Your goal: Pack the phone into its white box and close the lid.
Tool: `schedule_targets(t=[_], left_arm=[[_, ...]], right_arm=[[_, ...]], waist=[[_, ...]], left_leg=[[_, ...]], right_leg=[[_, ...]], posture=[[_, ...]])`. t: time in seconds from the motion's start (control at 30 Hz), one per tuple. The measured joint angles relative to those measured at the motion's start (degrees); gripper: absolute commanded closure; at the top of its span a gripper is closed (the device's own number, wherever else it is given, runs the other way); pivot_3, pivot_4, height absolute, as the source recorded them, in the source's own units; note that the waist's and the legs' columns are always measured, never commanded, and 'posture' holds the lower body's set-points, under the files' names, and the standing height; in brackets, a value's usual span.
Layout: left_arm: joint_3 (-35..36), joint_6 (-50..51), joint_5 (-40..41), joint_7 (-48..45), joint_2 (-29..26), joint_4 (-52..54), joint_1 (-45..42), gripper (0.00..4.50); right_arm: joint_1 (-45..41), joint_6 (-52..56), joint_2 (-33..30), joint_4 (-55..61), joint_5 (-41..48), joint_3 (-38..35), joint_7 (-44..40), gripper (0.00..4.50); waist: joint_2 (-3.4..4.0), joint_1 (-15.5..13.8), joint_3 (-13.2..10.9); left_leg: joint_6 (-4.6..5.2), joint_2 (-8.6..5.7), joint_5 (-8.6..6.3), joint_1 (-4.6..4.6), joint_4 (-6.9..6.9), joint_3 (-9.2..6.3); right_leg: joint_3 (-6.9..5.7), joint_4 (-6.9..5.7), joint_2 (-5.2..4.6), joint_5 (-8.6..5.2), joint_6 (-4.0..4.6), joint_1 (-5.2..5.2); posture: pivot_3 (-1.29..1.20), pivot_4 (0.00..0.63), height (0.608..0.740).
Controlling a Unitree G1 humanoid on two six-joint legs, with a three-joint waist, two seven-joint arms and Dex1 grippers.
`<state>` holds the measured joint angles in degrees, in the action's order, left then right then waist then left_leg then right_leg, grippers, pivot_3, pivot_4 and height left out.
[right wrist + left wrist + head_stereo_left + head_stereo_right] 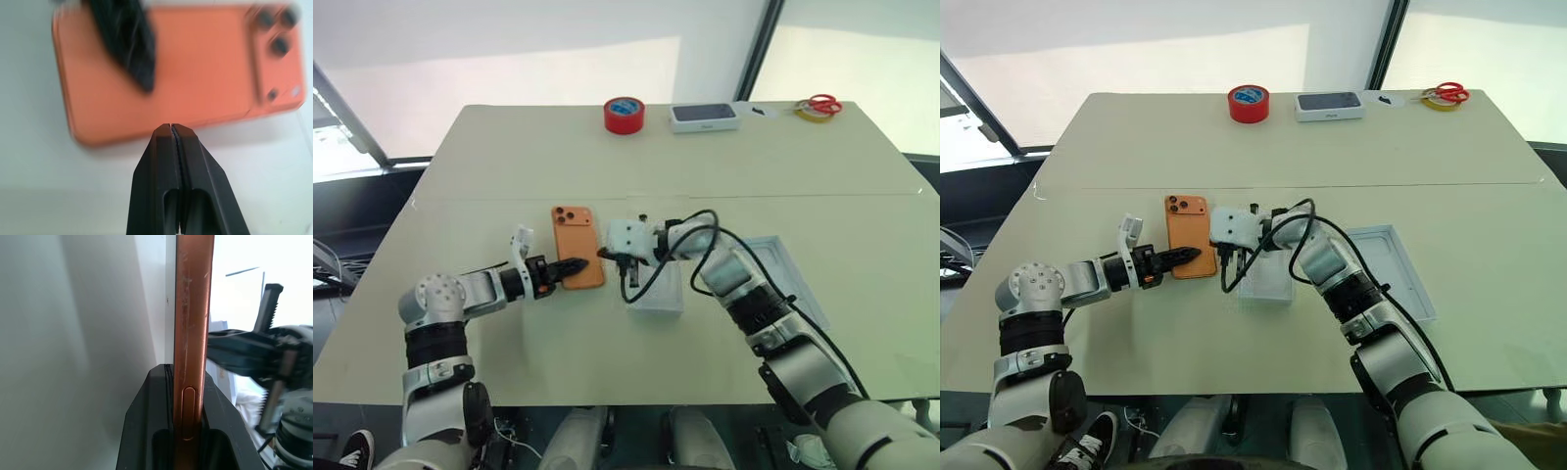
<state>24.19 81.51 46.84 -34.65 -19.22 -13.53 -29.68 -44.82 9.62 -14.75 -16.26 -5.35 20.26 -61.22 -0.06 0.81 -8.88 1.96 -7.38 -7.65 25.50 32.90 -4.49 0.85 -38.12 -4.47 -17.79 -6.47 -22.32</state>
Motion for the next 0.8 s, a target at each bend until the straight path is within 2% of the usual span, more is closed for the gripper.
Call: schedule_targets(t=[0.13,0.27,0.4,0.53,0.77,0.8], left_arm=[[-0.9,-0.4,1.8,-3.3,-1.7,3.0,0.9,4.5],[-1.2,-3.6,2.0,-4.2,-2.6,4.7,1.8,4.5],[-4.7,-7.9,0.7,-4.7,-2.7,5.2,2.5,4.5],[-5.6,-8.2,1.2,-5.1,-2.6,5.2,2.6,4.5],[-7.2,-8.3,1.3,-5.4,-2.6,4.6,1.9,4.5],[-7.2,-8.3,1.3,-5.4,-2.6,4.6,1.9,4.5]], right_arm=[[6.7,1.6,-6.3,10.8,7.4,-2.8,-6.5,1.55],[14.3,3.4,-14.9,19.2,11.1,-3.7,-10.9,1.55],[21.7,-0.5,-22.9,23.6,10.1,-4.8,-11.3,1.55],[26.6,-2.7,-24.7,25.0,9.9,-4.9,-10.4,1.55],[27.2,-6.9,-24.3,24.3,6.4,-3.0,-7.4,1.55],[27.4,-6.9,-24.3,24.2,6.3,-2.7,-7.2,1.78]], waist=[[-0.02,-0.4,0.0],[-0.02,-0.2,0.0],[-0.07,-0.2,0.0],[-0.1,-0.1,-0.1],[-0.19,-0.4,-0.1],[-0.2,-0.4,-0.1]], left_leg=[[0.06,-0.05,-0.04,0.05,0.02,0.0],[0.07,-0.03,-0.04,0.09,0.01,0.01],[0.08,0.01,-0.05,0.19,0.01,0.0],[0.08,0.03,-0.05,0.29,0.02,0.0],[0.08,0.02,-0.05,0.3,0.07,0.0],[0.08,0.02,-0.05,0.3,0.07,0.0]], right_leg=[[-0.01,0.1,-0.07,0.0,0.01,0.04],[-0.01,0.14,-0.1,-0.02,0.02,0.01],[-0.02,0.25,-0.12,-0.12,0.19,-0.01],[-0.02,0.25,-0.11,-0.12,0.2,-0.1],[-0.03,0.26,-0.11,-0.12,0.19,-0.09],[-0.03,0.26,-0.11,-0.12,0.19,-0.08]], posture=[[0.0,0.15,0.74],[0.0,0.15,0.74],[0.0,0.15,0.74],[0.0,0.15,0.74],[0.0,0.15,0.74],[0.0,0.15,0.74]])
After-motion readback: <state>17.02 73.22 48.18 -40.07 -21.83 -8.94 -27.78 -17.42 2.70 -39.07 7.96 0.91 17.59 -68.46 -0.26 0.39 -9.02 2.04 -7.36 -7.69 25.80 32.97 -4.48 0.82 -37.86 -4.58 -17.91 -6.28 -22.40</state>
